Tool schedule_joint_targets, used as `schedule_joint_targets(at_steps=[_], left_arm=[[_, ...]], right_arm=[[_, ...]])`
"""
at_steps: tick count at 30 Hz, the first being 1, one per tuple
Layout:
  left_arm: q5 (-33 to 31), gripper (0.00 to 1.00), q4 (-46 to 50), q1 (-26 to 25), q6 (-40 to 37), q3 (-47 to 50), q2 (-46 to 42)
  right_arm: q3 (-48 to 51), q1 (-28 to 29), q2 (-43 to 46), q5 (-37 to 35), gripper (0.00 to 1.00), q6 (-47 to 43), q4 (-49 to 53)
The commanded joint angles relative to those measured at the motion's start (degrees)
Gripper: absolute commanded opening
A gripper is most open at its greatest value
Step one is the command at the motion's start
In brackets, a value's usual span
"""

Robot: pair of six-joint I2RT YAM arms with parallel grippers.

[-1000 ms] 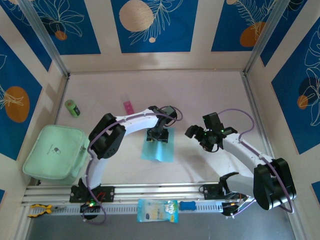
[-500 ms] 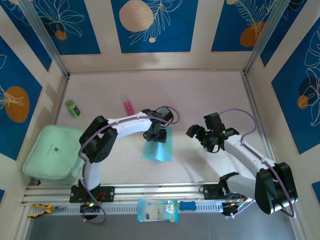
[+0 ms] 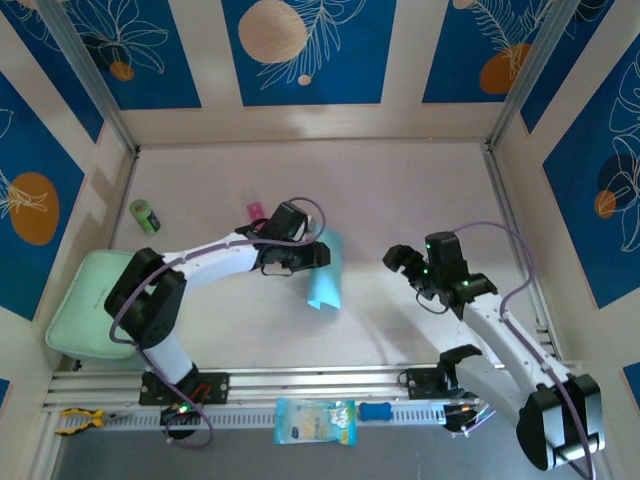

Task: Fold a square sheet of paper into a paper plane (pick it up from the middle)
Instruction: First fold the square sheet of paper in half at the center of the table.

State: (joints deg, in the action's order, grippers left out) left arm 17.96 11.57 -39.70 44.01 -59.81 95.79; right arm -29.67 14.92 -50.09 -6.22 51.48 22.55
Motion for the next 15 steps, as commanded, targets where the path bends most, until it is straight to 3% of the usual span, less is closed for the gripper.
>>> schedule_joint_targets(at_steps=[1,6,15], left_arm=[[6.7,0.47,-9.2,1.3,2.2,2.4,-2.1],[10.3,0.47,-12.8,2.2,3.6,3.5,-1.4],[12.4,0.47,-16.7,2.3,5.0,4.2,0.1]], right_arm=[[2.0,-2.4,4.1,1.1,0.92,-2.9,-3.0],[4.8,-6.0,7.1,8.5,0.93,-2.9,-5.1],[4.3,-10.1,-0.9,18.9,0.92,-2.6,-5.7]])
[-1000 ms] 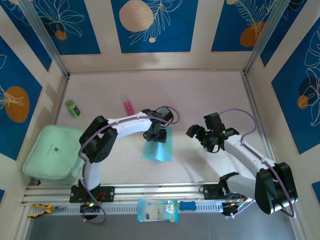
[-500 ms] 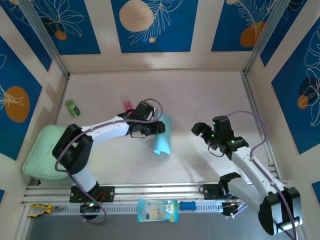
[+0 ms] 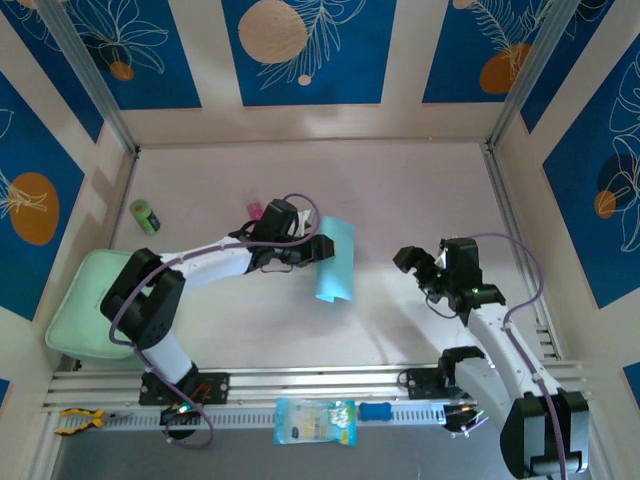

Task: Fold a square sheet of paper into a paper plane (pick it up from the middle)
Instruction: First fold the square sheet of paper in half at the center of the table.

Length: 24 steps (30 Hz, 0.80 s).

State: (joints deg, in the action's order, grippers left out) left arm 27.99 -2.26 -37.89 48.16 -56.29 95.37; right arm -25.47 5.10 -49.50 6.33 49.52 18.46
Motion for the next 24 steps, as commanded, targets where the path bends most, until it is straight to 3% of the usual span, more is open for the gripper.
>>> schedule_joint_targets(at_steps=[1,14,24], left_arm=[[2.7,0.47,-3.3,0.4,1.0,0.8,0.9],[7.0,0.48,-8.3,0.4,3.4,1.9,5.8],[5.1,0.47,-7.2,0.4,3.7,3.1,7.6]], right_arm=[[0.0,-0.3,-2.2,7.1,0.92,-0.5,-2.2],[-0.6,0.7,-5.9,11.1,0.92,0.0,-6.6],[-1.5,3.7,-9.1,13.0,0.92,-0.3,-8.6]])
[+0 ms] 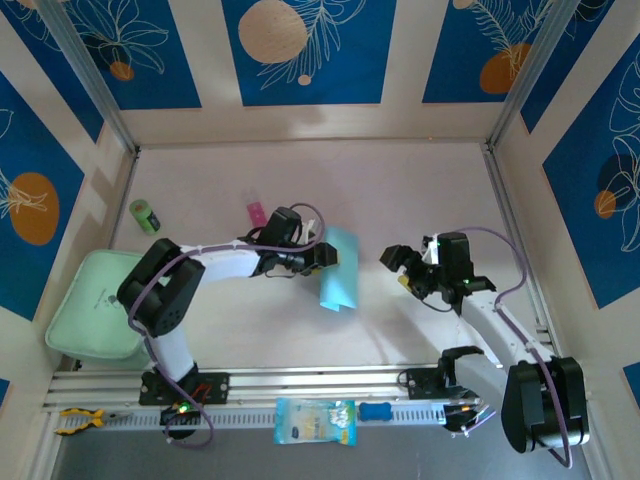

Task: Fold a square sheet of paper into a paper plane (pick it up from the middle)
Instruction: First fold the square sheet of paper in half at the center of the table.

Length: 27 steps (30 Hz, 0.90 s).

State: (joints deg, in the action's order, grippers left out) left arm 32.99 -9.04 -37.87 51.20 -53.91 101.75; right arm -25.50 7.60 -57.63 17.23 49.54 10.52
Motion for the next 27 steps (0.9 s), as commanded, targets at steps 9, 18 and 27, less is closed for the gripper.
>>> schedule_joint_targets(at_steps=[9,18,27], left_arm=[[-0.3,0.47,-0.5,0.7,0.4,1.8,2.4],[-0.1,0.47,-0.5,0.7,-0.7,1.6,3.1],[0.4,0.47,-0.6,0.7,-0.8,1.1,4.2]], right_arm=[[-3.5,4.0,-4.6,1.3,0.91,-1.0,-0.7],[-7.7,7.3,-7.2,-6.7,0.98,1.9,3.7],[-10.0,9.2,-10.5,-10.6,0.99,2.1,5.3]])
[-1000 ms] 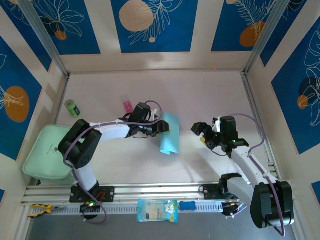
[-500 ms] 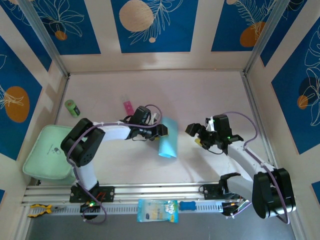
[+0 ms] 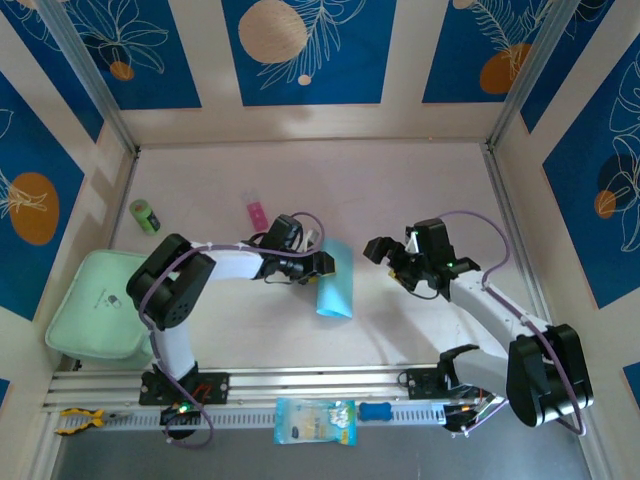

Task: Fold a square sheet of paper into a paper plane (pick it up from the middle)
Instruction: First fold the square sheet of paper in half at the center of the table.

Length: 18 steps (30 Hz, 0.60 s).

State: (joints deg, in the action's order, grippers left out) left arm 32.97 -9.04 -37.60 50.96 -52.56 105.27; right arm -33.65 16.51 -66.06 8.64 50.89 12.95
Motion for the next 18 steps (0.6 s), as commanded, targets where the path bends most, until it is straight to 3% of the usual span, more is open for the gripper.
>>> schedule_joint_targets(at_steps=[1,12,18], left_arm=[[0.5,0.47,-0.8,0.4,-0.4,-0.2,0.6],[0.5,0.48,-1.0,0.4,-0.5,-0.4,0.8],[0.4,0.48,-0.6,0.5,-0.4,-0.5,1.3]], right_arm=[[-2.6,0.3,-3.4,-0.8,0.99,0.2,3.6],[-5.7,3.6,-7.8,-2.9,0.99,1.0,5.4],[-2.6,3.6,-4.8,2.0,0.99,0.9,-3.4]])
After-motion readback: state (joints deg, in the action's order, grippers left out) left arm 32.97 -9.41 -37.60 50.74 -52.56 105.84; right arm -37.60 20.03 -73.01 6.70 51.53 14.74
